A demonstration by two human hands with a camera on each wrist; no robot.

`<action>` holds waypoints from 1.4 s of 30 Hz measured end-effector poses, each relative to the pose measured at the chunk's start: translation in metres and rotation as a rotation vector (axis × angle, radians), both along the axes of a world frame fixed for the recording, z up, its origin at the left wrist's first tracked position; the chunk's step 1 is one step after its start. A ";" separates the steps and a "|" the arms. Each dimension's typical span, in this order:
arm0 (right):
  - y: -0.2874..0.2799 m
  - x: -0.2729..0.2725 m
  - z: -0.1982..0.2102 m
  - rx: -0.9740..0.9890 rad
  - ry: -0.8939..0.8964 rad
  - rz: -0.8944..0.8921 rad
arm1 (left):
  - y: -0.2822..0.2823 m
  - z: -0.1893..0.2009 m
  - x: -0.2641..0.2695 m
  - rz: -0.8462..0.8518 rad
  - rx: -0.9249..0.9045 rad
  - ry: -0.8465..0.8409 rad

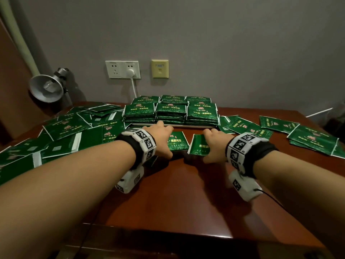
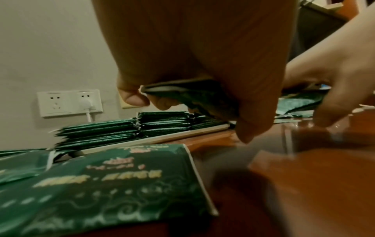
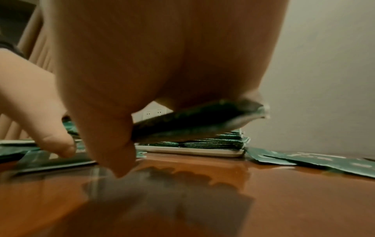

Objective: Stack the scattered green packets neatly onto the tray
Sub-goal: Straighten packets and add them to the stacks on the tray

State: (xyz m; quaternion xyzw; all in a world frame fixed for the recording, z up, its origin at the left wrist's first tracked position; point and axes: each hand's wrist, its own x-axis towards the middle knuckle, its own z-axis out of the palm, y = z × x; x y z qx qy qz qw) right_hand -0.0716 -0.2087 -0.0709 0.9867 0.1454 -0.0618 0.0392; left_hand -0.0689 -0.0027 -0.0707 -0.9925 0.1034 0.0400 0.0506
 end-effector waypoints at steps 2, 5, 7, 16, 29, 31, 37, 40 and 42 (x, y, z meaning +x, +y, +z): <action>0.001 0.002 0.006 0.042 -0.002 0.010 | 0.007 0.008 0.001 0.017 -0.014 -0.037; 0.006 0.005 0.013 0.097 -0.015 0.033 | 0.022 0.021 0.006 0.044 -0.075 -0.062; 0.011 0.009 0.020 0.139 -0.027 0.051 | 0.035 0.030 0.010 0.053 -0.120 -0.102; 0.044 0.065 0.059 0.184 -0.052 0.072 | 0.094 0.078 0.072 0.098 -0.273 -0.206; 0.080 0.244 0.100 0.071 -0.043 0.001 | 0.132 0.090 0.243 0.141 -0.371 -0.147; 0.090 0.270 0.096 0.057 -0.036 0.002 | 0.137 0.084 0.264 0.137 -0.376 -0.120; 0.115 0.327 0.079 0.035 -0.002 0.052 | 0.143 0.064 0.312 0.089 -0.363 -0.044; 0.124 0.343 0.071 0.029 0.044 0.054 | 0.143 0.055 0.323 0.073 -0.329 -0.018; 0.128 0.349 0.063 0.032 0.074 0.055 | 0.145 0.048 0.330 0.059 -0.305 0.011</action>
